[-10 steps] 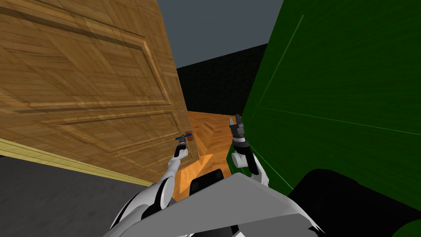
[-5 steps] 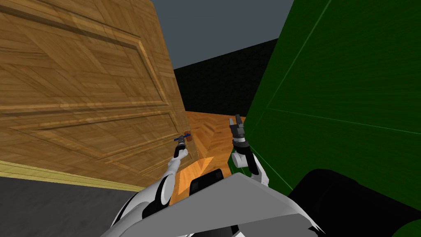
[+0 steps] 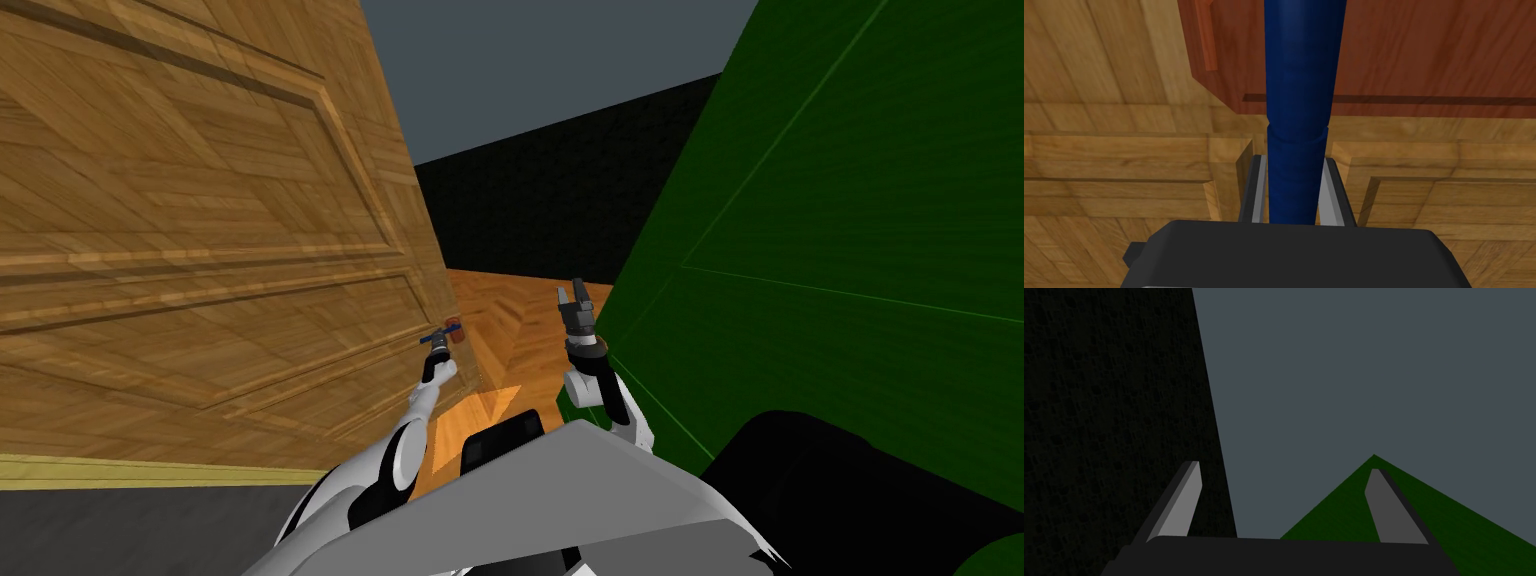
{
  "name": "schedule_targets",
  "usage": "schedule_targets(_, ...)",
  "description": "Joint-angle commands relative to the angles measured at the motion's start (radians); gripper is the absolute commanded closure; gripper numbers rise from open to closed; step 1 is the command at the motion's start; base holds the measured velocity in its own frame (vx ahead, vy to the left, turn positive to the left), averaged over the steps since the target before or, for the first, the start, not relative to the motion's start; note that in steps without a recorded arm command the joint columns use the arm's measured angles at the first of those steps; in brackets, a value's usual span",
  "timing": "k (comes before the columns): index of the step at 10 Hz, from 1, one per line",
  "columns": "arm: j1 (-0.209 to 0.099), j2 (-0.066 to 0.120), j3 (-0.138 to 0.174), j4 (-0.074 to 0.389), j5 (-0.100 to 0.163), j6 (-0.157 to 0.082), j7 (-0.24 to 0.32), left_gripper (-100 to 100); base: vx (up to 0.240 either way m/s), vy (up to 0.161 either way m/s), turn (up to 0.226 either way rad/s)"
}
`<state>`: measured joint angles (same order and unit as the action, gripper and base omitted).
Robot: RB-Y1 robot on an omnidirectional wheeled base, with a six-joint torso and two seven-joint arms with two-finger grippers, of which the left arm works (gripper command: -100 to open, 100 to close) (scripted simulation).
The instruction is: Push the door open
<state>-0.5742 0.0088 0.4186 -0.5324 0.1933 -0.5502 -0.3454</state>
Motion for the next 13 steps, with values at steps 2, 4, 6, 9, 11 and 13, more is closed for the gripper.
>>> schedule_targets(2,-0.016,0.006,0.034,0.008,0.022,-0.023,-0.04,100,0.13,-0.004,0.017)
schedule_targets(4,-0.016,0.006,0.034,0.01,0.022,-0.023,-0.04,100,0.035,0.006,-0.003)
schedule_targets(6,-0.026,-0.009,0.062,0.018,0.042,-0.037,-0.076,100,0.038,-0.005,0.001)
schedule_targets(9,-0.038,-0.038,0.097,0.031,0.068,-0.057,-0.123,100,0.138,-0.016,0.024)
schedule_targets(11,-0.041,-0.038,0.1,0.056,0.07,-0.065,-0.12,100,0.085,-0.017,0.019)
schedule_targets(13,-0.046,-0.007,0.125,0.061,0.084,-0.08,-0.145,100,0.105,0.004,-0.008)
